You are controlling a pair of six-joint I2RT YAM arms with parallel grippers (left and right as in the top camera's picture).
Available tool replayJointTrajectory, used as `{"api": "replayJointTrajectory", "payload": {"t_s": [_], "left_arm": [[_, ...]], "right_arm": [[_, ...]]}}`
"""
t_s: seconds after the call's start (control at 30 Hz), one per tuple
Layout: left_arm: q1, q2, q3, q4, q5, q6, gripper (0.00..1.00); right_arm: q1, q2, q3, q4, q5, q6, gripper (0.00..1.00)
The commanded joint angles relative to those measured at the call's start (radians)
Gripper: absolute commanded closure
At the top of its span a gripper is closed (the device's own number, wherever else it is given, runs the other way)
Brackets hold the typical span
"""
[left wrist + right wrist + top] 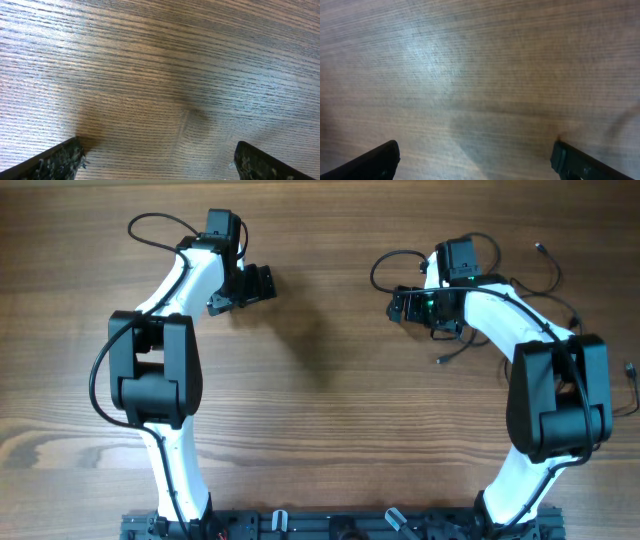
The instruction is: Untangle cables
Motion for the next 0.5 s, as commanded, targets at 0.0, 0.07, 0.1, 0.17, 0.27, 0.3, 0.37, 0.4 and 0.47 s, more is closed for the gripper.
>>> {"api": "replayJointTrajectory", "payload": {"t_s": [0.0,0.07,0.1,0.17,0.27,0.3,0.37,0.4,0.47], "left_arm": [[0.008,0.039,-0.029,-0.008,-0.021,0.005,0.0],[0.008,0.039,-0.029,-0.008,-0.021,0.005,0.0],[0.008,0.039,-0.029,-0.008,-0.021,0.005,0.0],[0.008,0.039,-0.029,-0.008,-0.021,0.005,0.0],[0.008,0.039,-0.029,-0.008,-0.021,0.005,0.0],[0.008,0.039,-0.029,-0.008,-0.021,0.005,0.0],[0.008,0.039,-0.029,-0.008,-0.021,0.005,0.0],[0.008,0.039,-0.029,-0.008,-0.021,0.005,0.0],[0.008,0.039,-0.029,-0.008,-0.021,0.005,0.0]], "right_arm": [[0.002,0.035,-0.039,0.051,-0.011,0.009,0.0],[0.002,0.035,-0.039,0.097,-0.011,0.01,0.01],[0.002,0.035,-0.039,0.114,-0.011,0.01,0.0],[0.002,0.035,-0.039,0.156,-0.01,0.01,0.0],[0.002,0.035,-0.039,0.214,-0.011,0.01,0.0],[0.002,0.035,-0.039,0.228,-0.011,0.01,0.0],[0.002,0.035,-0.039,0.251,-0.011,0.01,0.0],[0.002,0.035,-0.039,0.255,-0.01,0.01,0.0],[0.002,0.035,-0.039,0.257,-0.011,0.01,0.0]]}}
